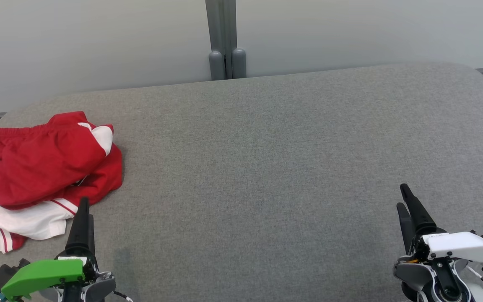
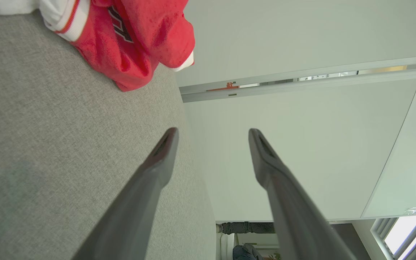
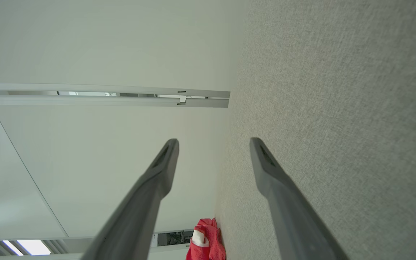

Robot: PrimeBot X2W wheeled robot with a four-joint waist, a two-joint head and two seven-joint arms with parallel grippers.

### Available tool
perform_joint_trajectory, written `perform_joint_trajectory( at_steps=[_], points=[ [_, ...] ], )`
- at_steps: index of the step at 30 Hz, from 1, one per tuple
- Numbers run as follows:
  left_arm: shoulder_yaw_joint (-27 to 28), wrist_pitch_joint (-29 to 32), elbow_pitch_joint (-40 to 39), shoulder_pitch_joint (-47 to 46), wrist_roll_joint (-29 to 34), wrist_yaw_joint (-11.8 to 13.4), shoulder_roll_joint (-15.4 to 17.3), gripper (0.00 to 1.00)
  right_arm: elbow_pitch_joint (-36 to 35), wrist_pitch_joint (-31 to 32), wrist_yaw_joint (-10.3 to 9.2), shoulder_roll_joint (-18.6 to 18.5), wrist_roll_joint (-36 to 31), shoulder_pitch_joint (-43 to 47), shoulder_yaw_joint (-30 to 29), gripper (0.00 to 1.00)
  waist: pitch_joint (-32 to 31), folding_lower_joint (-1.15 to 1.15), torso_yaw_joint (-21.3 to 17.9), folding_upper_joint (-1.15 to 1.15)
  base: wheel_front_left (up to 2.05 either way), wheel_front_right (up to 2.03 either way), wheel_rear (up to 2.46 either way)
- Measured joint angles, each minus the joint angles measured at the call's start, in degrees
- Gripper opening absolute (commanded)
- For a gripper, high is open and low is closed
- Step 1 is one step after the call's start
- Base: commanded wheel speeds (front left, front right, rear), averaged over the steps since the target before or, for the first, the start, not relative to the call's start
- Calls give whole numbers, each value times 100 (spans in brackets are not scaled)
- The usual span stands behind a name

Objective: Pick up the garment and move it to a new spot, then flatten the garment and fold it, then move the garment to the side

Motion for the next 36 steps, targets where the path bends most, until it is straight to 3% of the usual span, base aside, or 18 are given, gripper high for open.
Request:
perform_joint_trajectory(
  at_steps=[12, 36],
  points=[
    [-75, -297, -294, 20, 1059, 138, 1, 100, -241, -290, 0, -2, -995, 19, 163, 100, 2, 0, 11, 0, 0, 0, 0],
    [-238, -775, -645, 182, 3873, 466, 25, 100, -581, -776, 1, -12, -3306, 83, 550, 100, -5, 0, 22, 0, 0, 0, 0]
  ],
)
